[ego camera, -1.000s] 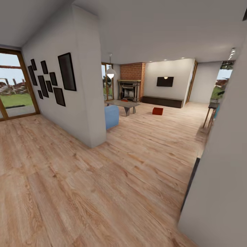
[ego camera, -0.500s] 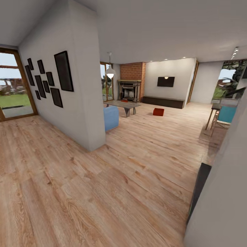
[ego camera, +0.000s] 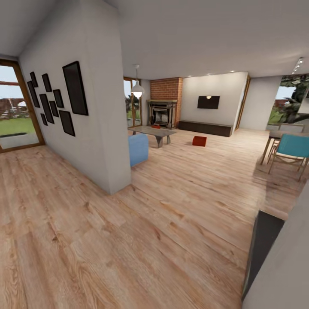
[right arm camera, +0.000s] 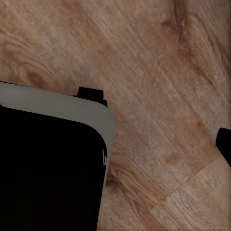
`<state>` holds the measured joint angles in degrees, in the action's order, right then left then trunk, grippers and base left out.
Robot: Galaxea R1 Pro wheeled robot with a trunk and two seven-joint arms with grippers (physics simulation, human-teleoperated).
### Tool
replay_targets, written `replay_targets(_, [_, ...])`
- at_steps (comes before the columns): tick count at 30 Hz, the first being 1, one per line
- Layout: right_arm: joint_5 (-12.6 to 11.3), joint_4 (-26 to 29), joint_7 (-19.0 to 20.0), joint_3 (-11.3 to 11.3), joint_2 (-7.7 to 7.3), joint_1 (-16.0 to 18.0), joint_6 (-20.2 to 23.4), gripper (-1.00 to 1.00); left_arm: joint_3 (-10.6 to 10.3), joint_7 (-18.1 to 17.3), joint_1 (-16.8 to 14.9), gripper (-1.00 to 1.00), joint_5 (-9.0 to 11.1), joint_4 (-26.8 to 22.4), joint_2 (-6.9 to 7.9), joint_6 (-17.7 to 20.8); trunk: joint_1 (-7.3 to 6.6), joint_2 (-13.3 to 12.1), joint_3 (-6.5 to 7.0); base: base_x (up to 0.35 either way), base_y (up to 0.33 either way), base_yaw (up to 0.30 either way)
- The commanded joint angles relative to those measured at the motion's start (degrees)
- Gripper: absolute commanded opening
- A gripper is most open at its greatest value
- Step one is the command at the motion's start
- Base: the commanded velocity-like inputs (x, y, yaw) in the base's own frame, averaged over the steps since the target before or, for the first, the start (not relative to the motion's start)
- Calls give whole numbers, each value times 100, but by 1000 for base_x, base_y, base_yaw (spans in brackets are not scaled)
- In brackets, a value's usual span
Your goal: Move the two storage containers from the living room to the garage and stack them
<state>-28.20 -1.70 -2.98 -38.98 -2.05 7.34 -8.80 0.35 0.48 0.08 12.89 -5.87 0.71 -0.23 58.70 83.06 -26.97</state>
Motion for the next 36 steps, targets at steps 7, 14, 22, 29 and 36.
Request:
replay_targets(7, [-45, -14, -1, -48, 3, 5, -26, 100, 1, 5, 1, 100, 29, -9, 0, -3, 3, 2, -5, 324, 0, 0])
replay_targets(14, [-45, -14, -1, -48, 3, 5, -26, 100, 5, 5, 1, 100, 29, -5, 0, -3, 3, 2, -5, 324, 0, 0])
replay_targets(22, [-45, -14, -1, -48, 3, 5, -28, 100, 6, 5, 1, 100, 29, -2, 0, -3, 3, 2, -5, 324, 0, 0])
replay_targets(29, [-45, -14, -1, -48, 4, 5, -25, 100, 4, 5, 1, 100, 30, -2, 0, -3, 3, 2, -5, 324, 0, 0])
replay_targets(36, [-94, -5, -55, -25, 18, 5, -18, 100, 9, 5, 1, 100, 35, 0, 1, -3, 3, 2, -5, 324, 0, 0])
